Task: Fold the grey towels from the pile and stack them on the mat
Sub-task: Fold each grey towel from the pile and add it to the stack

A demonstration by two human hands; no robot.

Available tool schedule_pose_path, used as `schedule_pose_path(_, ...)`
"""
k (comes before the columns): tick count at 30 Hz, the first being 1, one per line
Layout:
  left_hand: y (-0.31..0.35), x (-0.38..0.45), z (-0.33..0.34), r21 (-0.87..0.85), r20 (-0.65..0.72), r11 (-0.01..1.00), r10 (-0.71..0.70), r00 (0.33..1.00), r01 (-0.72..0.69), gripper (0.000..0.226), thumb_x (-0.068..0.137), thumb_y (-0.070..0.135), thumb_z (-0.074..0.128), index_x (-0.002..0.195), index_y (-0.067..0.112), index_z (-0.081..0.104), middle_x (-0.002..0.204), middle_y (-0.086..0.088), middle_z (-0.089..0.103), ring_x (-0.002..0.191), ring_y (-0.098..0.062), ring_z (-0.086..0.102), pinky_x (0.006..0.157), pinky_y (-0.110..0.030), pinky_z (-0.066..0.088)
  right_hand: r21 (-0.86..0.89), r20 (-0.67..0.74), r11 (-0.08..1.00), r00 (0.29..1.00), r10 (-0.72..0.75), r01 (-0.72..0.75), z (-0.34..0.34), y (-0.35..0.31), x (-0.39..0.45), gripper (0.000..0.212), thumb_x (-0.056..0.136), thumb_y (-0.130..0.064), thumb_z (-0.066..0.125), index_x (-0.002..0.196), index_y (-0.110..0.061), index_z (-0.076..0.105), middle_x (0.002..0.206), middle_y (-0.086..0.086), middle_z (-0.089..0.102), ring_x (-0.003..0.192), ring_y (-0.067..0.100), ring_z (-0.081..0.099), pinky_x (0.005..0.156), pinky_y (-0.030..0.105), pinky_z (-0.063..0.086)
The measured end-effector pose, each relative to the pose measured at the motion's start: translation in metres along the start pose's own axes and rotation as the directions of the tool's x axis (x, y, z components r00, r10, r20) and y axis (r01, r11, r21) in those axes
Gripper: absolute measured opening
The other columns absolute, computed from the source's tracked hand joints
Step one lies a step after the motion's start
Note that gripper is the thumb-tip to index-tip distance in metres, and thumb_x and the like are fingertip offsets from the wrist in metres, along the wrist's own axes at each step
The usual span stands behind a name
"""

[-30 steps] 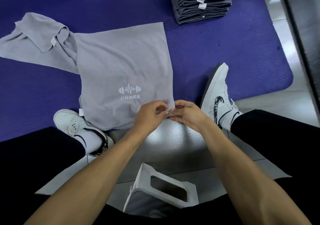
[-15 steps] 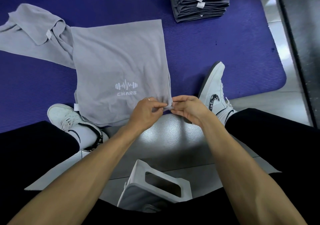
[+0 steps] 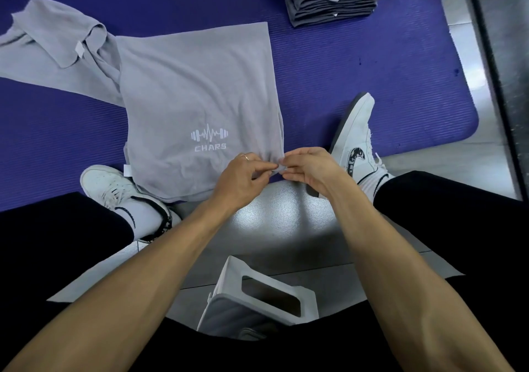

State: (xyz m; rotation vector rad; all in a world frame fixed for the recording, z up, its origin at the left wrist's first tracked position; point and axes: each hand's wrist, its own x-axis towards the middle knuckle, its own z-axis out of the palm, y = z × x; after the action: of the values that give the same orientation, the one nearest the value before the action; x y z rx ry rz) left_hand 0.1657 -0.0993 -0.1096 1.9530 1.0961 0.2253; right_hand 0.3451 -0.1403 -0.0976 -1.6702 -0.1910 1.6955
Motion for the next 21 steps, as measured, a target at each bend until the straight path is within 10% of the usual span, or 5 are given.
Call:
schedule_pose_path(4, 0.000, -0.003, 0.001, 0.006, -0.034, 0.999, -0.031, 0.999, 0.031, 0.029, 0.083, 0.023, 0.076, 0.112, 0.022, 0.074, 0.100, 0.001, 0.065, 0.102, -0.014, 0.054, 0.088, -0.021, 0.041, 0.029, -0.035, 0.999, 0.999, 0.031, -0.030, 0.000, -0.003, -0.002, 0.018, 0.080, -0.001, 0.077, 0.084, -0.010, 0.061, 0.076, 0.011, 0.072, 0.069, 0.020, 0.072, 0.061, 0.025, 0.058)
schedule_pose_path(9, 0.000, -0.002, -0.003, 0.069, -0.082, 0.998, 0.011, 0.997, -0.005, 0.020, 0.087, 0.016, 0.070, 0.106, 0.016, 0.076, 0.104, 0.000, 0.072, 0.101, -0.021, 0.060, 0.089, -0.034, 0.048, -0.009, -0.008, 1.000, 1.000, 0.026, -0.026, -0.002, -0.003, -0.002, 0.028, 0.081, -0.001, 0.075, 0.077, -0.018, 0.053, 0.066, 0.002, 0.068, 0.063, 0.015, 0.069, 0.060, 0.024, 0.056)
schedule_pose_path(13, 0.006, 0.012, -0.031, 0.071, -0.104, 0.997, 0.015, 0.994, -0.007, 0.021, 0.090, 0.023, 0.064, 0.103, 0.013, 0.077, 0.098, -0.001, 0.075, 0.096, -0.023, 0.063, 0.088, -0.033, 0.048, -0.237, -0.036, 0.953, 0.979, -0.200, 0.186, 0.001, -0.006, 0.008, 0.022, 0.084, 0.001, 0.068, 0.095, -0.017, 0.062, 0.089, 0.002, 0.068, 0.081, 0.016, 0.065, 0.074, 0.029, 0.053)
schedule_pose_path(18, 0.014, 0.033, -0.066, -0.066, -0.101, 0.995, -0.083, 0.991, 0.077, 0.018, 0.091, 0.015, 0.066, 0.104, 0.019, 0.077, 0.096, 0.014, 0.073, 0.093, -0.008, 0.067, 0.086, -0.023, 0.049, -0.661, 0.281, 0.491, 0.794, -0.540, 0.568, 0.006, -0.038, 0.037, 0.067, 0.079, 0.007, 0.065, 0.139, -0.021, 0.052, 0.139, 0.001, 0.044, 0.126, 0.016, 0.041, 0.106, 0.026, 0.036)
schedule_pose_path(21, 0.016, 0.046, -0.083, -0.115, -0.099, 0.991, -0.076, 0.992, 0.065, 0.022, 0.091, 0.010, 0.062, 0.100, 0.023, 0.077, 0.094, 0.014, 0.074, 0.092, -0.006, 0.068, 0.083, -0.019, 0.049, -0.742, 0.432, 0.258, 0.736, -0.521, 0.619, 0.007, -0.067, 0.051, 0.052, 0.084, -0.003, 0.070, 0.133, -0.017, 0.060, 0.145, 0.006, 0.046, 0.134, 0.022, 0.036, 0.106, 0.021, 0.027)
